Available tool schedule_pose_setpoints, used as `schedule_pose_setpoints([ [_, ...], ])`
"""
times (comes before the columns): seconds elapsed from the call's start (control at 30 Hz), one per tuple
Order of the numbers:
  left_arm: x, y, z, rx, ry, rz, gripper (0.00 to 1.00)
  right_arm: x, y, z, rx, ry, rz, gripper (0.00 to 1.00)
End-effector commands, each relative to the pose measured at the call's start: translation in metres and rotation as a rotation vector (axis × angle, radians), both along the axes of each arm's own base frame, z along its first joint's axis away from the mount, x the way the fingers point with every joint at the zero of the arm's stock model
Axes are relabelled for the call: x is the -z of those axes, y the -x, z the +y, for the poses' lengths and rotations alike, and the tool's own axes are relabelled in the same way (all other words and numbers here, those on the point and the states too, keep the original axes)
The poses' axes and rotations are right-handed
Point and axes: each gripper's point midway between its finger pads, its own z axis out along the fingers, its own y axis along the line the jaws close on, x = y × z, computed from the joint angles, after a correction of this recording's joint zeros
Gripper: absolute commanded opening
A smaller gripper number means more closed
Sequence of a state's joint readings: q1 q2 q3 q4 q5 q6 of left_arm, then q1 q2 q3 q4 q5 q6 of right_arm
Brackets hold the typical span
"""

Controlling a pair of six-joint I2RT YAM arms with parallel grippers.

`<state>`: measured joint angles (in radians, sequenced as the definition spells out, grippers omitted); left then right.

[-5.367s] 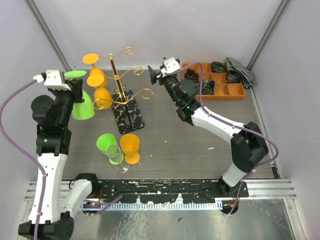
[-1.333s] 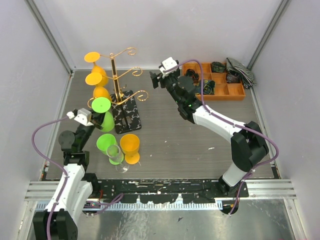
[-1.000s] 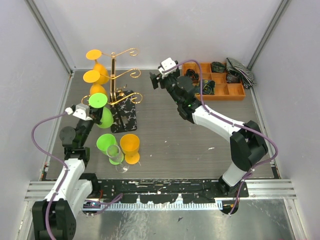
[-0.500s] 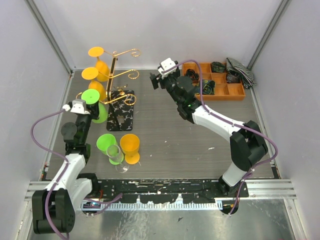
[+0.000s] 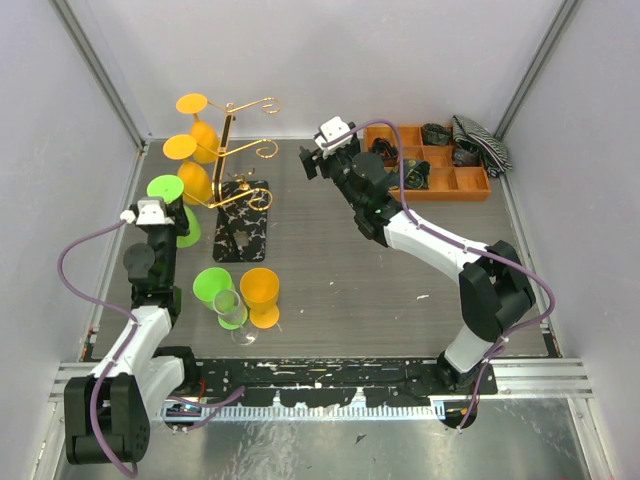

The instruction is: Place the wine glass upside down on the wine glass rack

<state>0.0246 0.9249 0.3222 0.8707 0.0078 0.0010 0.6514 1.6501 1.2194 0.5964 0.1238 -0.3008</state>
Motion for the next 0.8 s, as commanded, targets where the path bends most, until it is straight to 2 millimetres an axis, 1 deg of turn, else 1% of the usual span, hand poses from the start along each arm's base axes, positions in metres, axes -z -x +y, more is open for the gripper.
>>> schedule_pose_setpoints([
  [0.0,-0.030,0.006,0.021,-0.118,-0.017,-0.089,0.41,-0.024,-0.002,-0.005,0.024,-0.033,-0.057,0.81],
  [0.2,-0.037,0.016,0.026,-0.146,-0.036,-0.104,0.41,-0.023,-0.002,-0.005,0.024,-0.032,-0.055,0.81],
  [0.27,-0.039,0.021,0.024,-0.138,-0.042,-0.113,0.41,-0.022,-0.003,-0.005,0.025,-0.030,-0.054,0.81],
  [0.4,-0.037,0.031,0.017,-0.101,-0.057,-0.105,0.41,-0.021,-0.003,-0.005,0.025,-0.029,-0.050,0.81],
  [0.6,-0.023,0.042,0.003,-0.023,-0.075,-0.067,0.44,-0.020,-0.003,-0.004,0.022,-0.032,-0.046,0.81],
  [0.77,-0.011,0.044,-0.009,0.042,-0.052,-0.041,0.46,-0.020,-0.002,-0.003,0.016,-0.036,-0.041,0.81],
])
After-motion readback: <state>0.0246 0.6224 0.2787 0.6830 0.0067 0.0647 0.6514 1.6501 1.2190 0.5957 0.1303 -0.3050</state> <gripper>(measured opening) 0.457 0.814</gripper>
